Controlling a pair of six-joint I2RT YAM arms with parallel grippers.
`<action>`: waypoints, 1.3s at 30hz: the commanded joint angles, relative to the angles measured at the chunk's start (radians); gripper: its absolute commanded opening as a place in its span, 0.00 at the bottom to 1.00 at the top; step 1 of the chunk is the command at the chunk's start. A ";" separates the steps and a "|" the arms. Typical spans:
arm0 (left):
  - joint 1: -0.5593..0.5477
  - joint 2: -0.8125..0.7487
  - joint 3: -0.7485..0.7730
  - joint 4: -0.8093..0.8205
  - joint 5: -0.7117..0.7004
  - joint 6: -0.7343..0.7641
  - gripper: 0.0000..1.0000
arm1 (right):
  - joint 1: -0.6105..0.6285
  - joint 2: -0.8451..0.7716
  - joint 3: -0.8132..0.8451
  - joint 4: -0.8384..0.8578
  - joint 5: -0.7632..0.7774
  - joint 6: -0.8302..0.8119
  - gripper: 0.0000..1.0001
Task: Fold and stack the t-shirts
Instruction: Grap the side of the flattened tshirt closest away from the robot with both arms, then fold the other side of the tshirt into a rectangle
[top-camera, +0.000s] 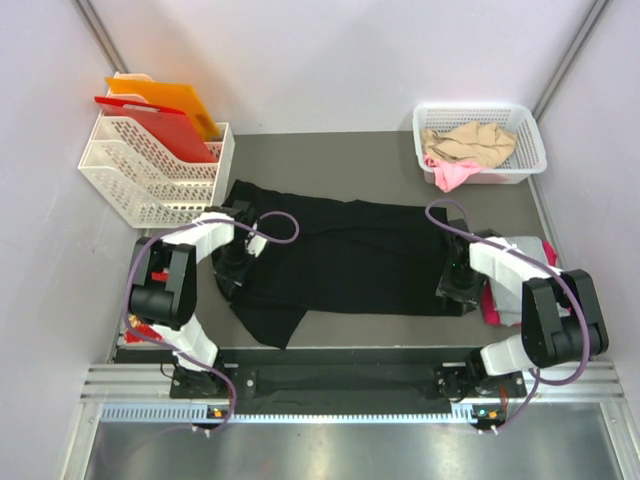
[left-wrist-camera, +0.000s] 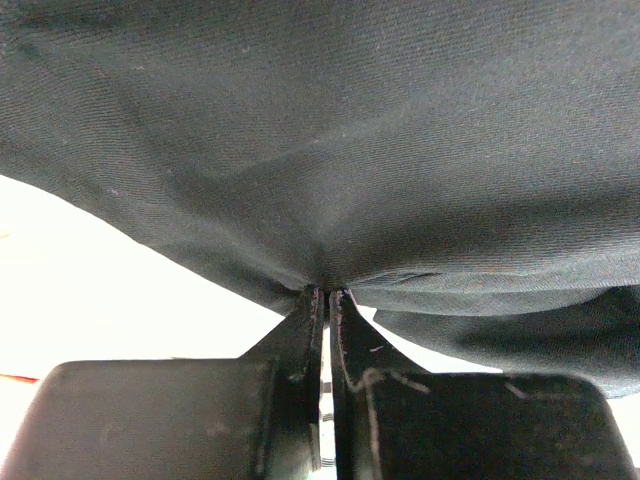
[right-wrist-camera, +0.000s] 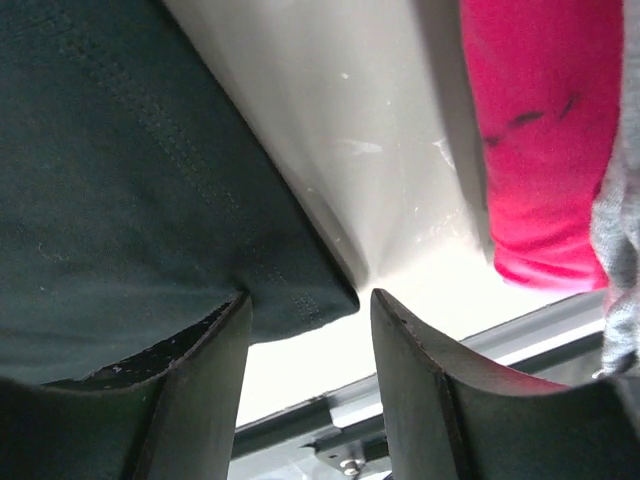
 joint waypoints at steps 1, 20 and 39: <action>0.020 -0.046 -0.003 0.000 -0.041 0.029 0.00 | 0.001 -0.015 -0.025 0.057 0.048 0.068 0.51; 0.022 -0.095 0.086 -0.125 0.003 0.070 0.00 | 0.019 -0.143 0.141 -0.143 -0.042 0.021 0.00; 0.022 -0.238 0.056 -0.355 0.046 0.189 0.02 | 0.033 -0.211 0.210 -0.283 -0.124 -0.035 0.00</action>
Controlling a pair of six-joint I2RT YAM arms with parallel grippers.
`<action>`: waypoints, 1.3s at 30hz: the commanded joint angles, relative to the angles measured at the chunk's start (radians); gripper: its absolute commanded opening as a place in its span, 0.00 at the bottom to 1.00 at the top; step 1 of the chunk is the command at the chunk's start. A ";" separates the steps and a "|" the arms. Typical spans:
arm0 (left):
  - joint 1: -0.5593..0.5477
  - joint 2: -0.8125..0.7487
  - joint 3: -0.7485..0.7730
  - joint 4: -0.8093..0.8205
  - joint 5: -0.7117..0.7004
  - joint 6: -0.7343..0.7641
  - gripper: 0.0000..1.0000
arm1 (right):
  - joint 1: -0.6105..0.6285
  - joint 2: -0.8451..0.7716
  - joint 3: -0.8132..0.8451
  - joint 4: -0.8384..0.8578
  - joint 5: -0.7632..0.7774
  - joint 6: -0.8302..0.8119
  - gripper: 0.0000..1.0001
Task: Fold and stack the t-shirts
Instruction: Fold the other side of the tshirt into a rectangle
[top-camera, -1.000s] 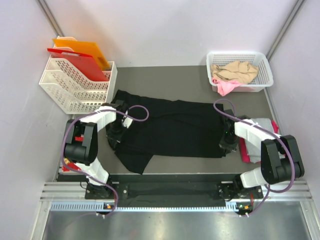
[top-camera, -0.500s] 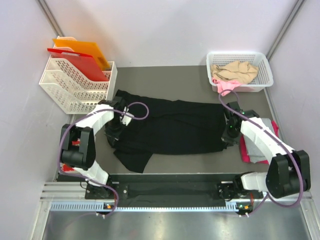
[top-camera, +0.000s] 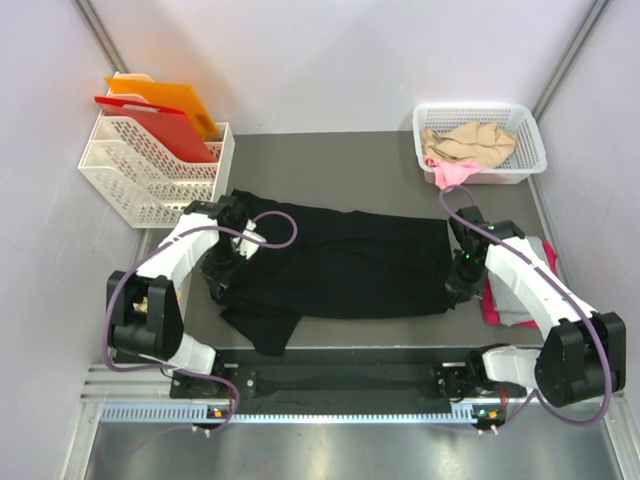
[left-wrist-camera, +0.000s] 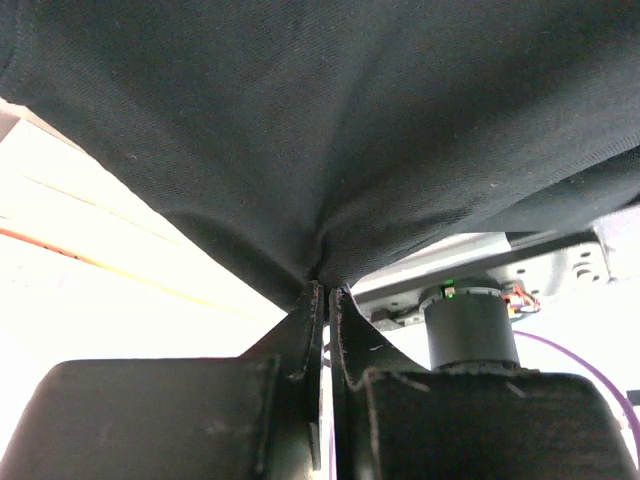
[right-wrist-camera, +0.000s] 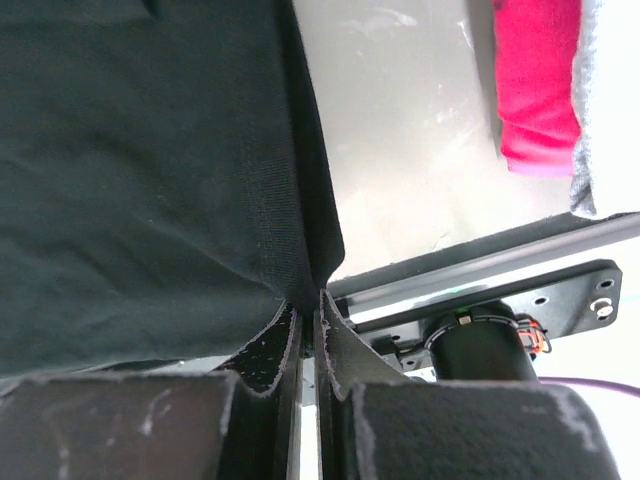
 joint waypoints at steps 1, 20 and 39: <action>0.007 -0.029 0.006 -0.095 0.000 0.033 0.03 | 0.016 0.007 0.082 -0.024 0.002 -0.024 0.00; 0.030 0.436 0.503 -0.009 -0.110 0.067 0.00 | -0.070 0.322 0.401 0.110 0.132 -0.068 0.00; 0.090 0.717 0.780 0.018 -0.215 0.058 0.32 | -0.104 0.673 0.537 0.240 0.269 -0.109 0.12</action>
